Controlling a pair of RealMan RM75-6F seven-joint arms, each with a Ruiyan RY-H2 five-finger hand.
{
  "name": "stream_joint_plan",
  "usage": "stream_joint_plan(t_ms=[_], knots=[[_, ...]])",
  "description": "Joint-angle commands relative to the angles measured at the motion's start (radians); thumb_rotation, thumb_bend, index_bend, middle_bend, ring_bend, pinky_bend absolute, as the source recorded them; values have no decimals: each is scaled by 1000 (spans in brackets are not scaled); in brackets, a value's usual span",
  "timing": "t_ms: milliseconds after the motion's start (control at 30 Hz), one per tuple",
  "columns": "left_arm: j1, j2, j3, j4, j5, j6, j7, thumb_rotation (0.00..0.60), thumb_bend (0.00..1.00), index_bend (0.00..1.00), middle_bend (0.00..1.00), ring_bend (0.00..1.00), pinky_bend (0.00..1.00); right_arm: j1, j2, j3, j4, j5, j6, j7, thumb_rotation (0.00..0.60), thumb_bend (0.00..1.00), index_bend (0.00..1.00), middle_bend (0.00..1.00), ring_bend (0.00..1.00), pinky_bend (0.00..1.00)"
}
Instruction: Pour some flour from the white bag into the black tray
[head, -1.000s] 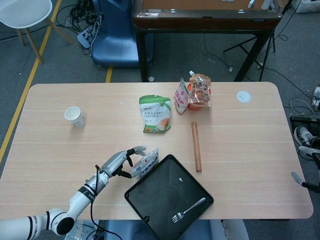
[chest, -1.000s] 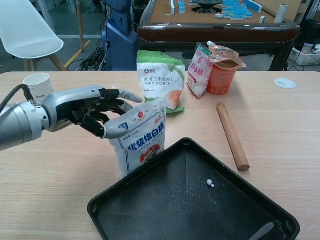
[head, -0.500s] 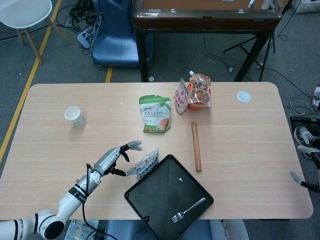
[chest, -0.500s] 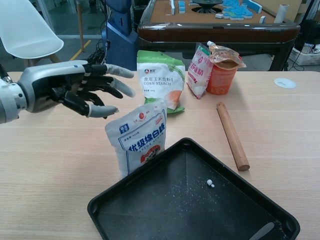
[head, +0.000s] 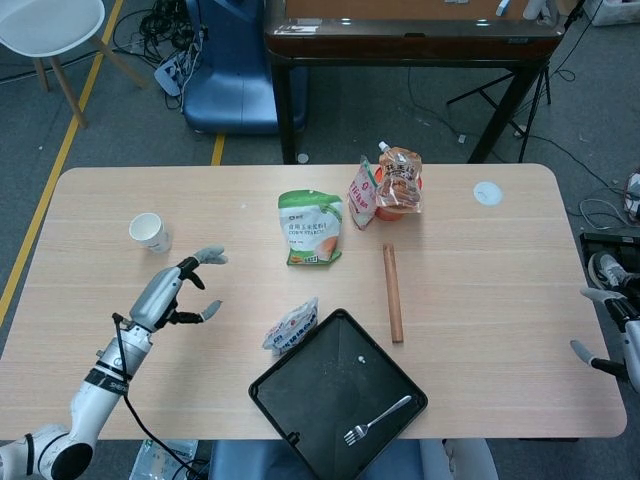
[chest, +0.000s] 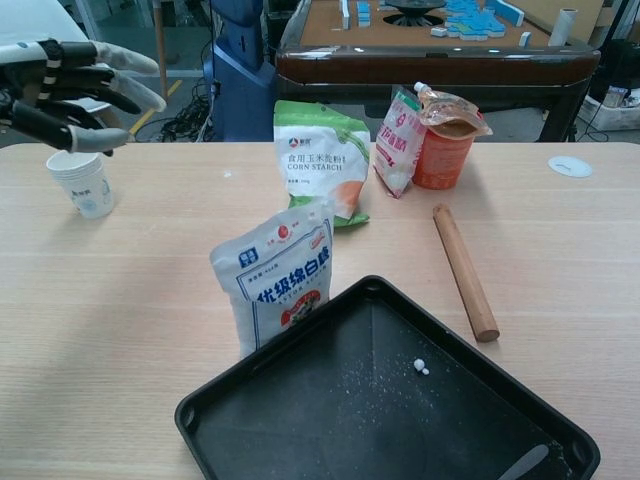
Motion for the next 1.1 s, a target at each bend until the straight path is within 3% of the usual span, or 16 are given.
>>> stream_joint_plan(t_ms=[33,567,1100], knots=[[60,15,24,37,-16,79,63,600,310,166,225,174,385,16,13,-8,-21,-8,-28,0,600,181,279,346,194,200],[274,51,157,49,60,350,295,600,310,169,224,174,349,73,19,-27,-30,-76,-73,1,600,183,279,346,194,200],[322,35,162,56,84,384,358,600,311,170,224,174,319,81,7,-40,-7,-80,-69,2,600,184,279,346,194,200]])
